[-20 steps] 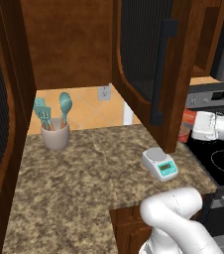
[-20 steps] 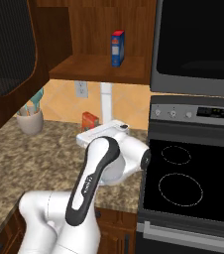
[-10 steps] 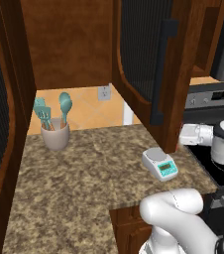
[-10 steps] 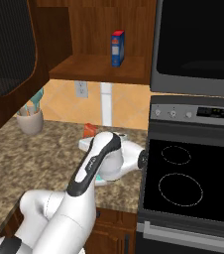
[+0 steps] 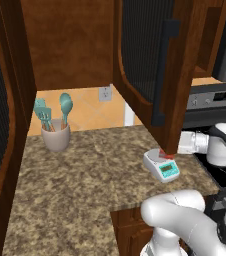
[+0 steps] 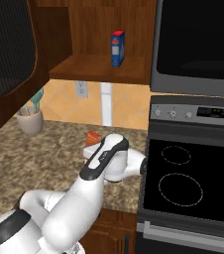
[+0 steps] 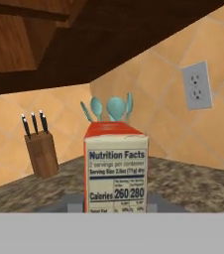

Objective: Pick the boxed food and place it on the digital scale for weighing, and close the cabinet.

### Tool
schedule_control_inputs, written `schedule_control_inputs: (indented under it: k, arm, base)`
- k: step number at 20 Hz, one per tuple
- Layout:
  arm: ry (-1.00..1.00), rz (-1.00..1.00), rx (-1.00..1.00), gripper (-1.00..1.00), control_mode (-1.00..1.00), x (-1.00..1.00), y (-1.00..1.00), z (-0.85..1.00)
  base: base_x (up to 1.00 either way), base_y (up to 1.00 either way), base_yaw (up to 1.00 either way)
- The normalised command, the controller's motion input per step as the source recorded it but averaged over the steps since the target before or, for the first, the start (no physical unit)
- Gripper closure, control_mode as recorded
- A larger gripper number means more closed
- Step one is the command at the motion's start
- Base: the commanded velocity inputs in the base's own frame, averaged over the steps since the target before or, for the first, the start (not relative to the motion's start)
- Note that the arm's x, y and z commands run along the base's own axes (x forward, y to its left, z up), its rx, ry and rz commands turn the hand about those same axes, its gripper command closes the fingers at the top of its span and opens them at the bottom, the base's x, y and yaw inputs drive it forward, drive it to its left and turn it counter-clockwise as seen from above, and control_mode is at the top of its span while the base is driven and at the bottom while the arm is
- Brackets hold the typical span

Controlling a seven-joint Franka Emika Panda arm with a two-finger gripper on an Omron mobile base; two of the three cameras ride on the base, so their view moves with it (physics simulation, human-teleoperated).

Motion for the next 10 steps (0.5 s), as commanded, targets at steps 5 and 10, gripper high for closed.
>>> schedule_control_inputs:
  k: [5, 10]
  arm:
    - [0.00, 0.00, 0.00, 1.00, -1.00, 0.24, 0.01, -0.23]
    - [-0.07, 0.00, -0.02, 1.00, -1.00, 0.20, 0.01, -0.24]
  base:
    - [0.00, 0.00, 0.00]
    - [0.00, 0.00, 0.00]
